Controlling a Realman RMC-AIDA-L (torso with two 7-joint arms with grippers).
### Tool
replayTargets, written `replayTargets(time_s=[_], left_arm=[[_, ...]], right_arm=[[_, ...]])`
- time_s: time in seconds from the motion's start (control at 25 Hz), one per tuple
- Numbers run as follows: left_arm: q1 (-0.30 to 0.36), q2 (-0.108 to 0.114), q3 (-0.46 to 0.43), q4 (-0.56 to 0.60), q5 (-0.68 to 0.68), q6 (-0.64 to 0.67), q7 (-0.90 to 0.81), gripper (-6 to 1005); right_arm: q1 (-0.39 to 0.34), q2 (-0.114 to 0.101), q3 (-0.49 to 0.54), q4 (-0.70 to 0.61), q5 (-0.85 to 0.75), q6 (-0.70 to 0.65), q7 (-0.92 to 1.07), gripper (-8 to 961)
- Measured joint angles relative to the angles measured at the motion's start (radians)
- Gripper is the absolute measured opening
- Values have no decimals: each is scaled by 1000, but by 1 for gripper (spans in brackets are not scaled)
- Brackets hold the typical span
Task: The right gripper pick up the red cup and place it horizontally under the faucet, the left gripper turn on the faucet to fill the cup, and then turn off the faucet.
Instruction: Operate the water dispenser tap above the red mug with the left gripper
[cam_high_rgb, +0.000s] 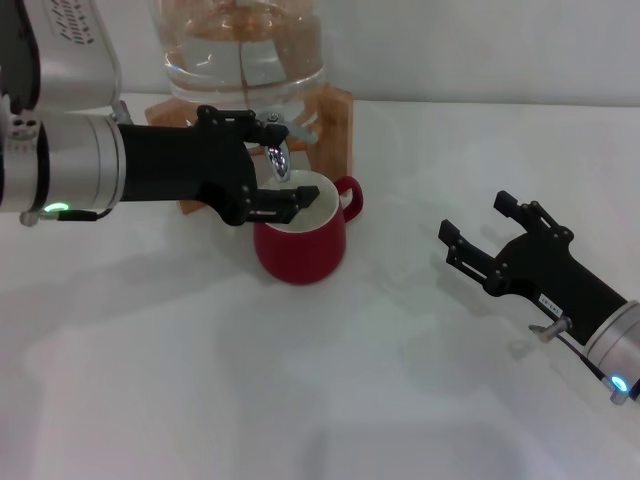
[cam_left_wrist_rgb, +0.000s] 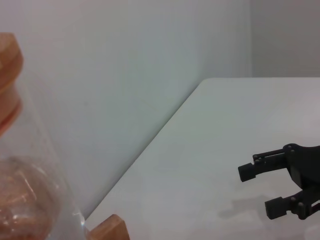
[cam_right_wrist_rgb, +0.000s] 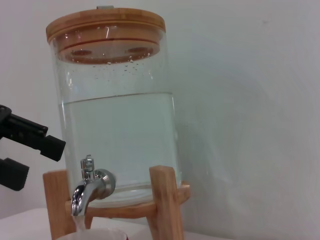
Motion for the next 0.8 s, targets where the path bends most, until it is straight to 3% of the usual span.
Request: replayTargets(time_s=[0.32, 0.8], left_arm=[[-8, 3, 6, -8, 0, 5, 9, 756], [-78, 4, 2, -88, 9, 11, 46, 756]], right_arm=[[2, 1, 0, 0, 0, 0, 0, 870], [8, 2, 1, 0, 8, 0, 0, 869]])
